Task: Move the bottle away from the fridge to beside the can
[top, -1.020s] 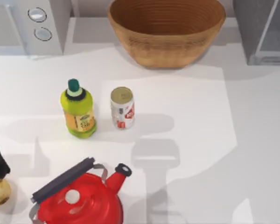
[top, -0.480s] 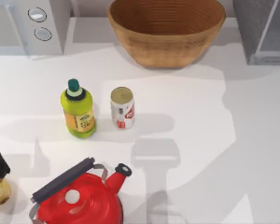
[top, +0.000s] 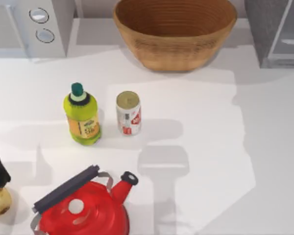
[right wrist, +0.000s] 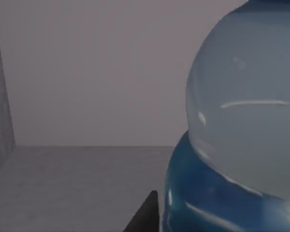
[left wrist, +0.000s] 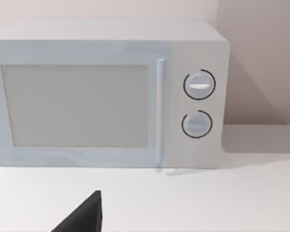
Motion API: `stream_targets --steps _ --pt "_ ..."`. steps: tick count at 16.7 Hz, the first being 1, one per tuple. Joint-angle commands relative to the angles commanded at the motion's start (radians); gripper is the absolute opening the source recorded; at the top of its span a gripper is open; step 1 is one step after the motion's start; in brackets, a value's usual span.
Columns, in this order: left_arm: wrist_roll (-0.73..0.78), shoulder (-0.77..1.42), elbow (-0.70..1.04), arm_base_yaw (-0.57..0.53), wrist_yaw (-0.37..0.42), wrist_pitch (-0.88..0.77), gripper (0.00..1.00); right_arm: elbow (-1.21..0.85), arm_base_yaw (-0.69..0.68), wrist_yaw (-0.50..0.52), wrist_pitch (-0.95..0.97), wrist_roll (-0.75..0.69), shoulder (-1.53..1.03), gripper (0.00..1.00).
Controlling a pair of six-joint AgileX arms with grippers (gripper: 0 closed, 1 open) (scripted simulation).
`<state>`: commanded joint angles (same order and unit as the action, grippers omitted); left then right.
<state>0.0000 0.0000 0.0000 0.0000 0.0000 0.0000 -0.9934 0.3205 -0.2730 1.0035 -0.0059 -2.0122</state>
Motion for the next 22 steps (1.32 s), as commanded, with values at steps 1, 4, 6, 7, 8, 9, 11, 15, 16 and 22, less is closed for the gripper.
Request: stream_targets --steps 1,4,6,7,8,9,11,15,16,22 --pt "0.0 0.0 0.0 0.0 0.0 0.0 1.0 0.067 0.008 -0.011 0.023 0.0 0.036 0.0" --pt "0.0 0.0 0.0 0.0 0.0 0.0 1.0 0.216 0.029 -0.039 0.083 -0.002 0.127 0.0" --pt "0.0 0.0 0.0 0.0 0.0 0.0 1.0 0.262 0.037 -0.051 0.108 -0.003 0.16 0.0" --pt "0.0 0.0 0.0 0.0 0.0 0.0 1.0 0.269 0.039 -0.052 0.112 -0.003 0.165 0.0" --pt "0.0 0.0 0.0 0.0 0.0 0.0 1.0 0.269 0.039 -0.052 0.112 -0.003 0.165 0.0" --pt "0.0 0.0 0.0 0.0 0.0 0.0 1.0 0.269 0.039 -0.052 0.112 -0.003 0.165 0.0" --pt "0.0 0.0 0.0 0.0 0.0 0.0 1.0 0.266 0.031 -0.049 0.111 -0.001 0.158 0.0" --pt "0.0 0.0 0.0 0.0 0.0 0.0 1.0 0.255 -0.072 0.057 0.17 0.001 0.106 0.0" --pt "0.0 0.0 0.0 0.0 0.0 0.0 1.0 0.254 -0.124 0.11 0.192 0.001 0.085 0.0" --pt "0.0 0.0 0.0 0.0 0.0 0.0 1.0 0.267 -0.604 0.582 0.335 0.002 -0.048 0.0"
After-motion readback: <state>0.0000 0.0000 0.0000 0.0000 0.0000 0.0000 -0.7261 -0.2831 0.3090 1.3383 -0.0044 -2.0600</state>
